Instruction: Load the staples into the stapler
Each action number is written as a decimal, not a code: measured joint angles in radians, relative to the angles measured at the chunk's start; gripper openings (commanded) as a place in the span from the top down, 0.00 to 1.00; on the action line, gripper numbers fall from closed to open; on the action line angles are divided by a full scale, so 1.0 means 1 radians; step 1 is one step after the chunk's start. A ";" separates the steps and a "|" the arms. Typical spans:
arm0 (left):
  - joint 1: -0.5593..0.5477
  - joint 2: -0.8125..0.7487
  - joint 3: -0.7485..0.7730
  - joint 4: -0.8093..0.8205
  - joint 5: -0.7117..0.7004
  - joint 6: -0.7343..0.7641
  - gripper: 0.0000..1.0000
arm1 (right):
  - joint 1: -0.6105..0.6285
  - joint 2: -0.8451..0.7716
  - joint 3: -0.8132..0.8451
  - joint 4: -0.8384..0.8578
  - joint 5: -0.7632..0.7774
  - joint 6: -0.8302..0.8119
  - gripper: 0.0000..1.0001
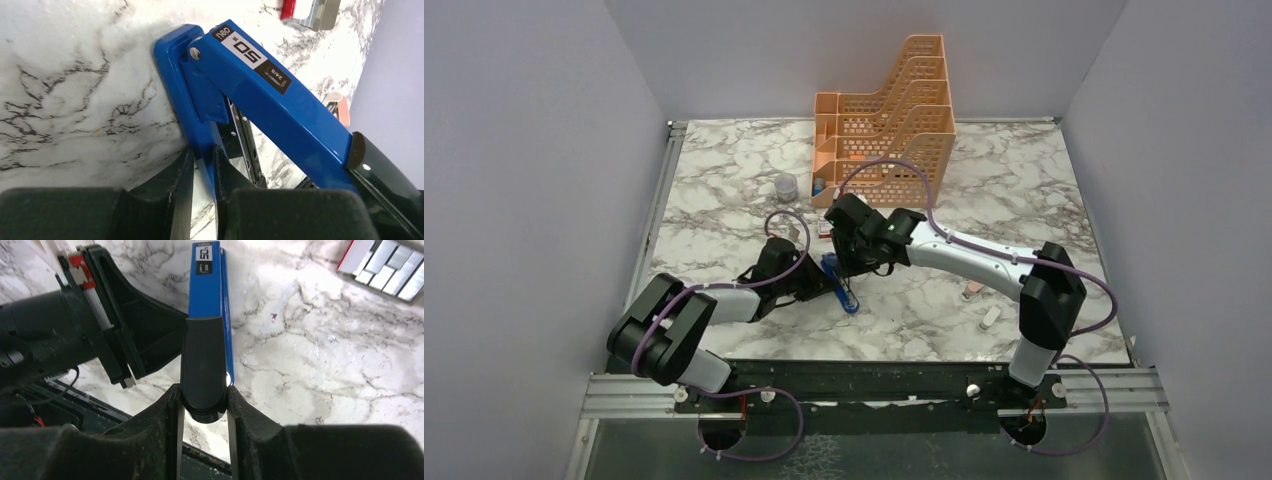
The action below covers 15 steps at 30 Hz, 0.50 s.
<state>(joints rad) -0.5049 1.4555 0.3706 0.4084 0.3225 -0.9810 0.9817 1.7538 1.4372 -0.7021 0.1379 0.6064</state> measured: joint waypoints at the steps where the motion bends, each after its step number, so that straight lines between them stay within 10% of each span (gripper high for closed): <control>1: 0.001 0.000 0.002 0.000 -0.011 0.002 0.82 | -0.003 0.009 0.014 -0.003 0.001 -0.008 0.81; 15: 0.006 0.023 0.014 0.023 -0.067 0.000 0.83 | -0.025 0.104 0.191 -0.016 0.051 -0.114 0.79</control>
<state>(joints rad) -0.4992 1.4780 0.3843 0.4309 0.2558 -0.9810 0.9569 1.8580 1.6283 -0.7181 0.1894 0.4919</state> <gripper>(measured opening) 0.179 0.365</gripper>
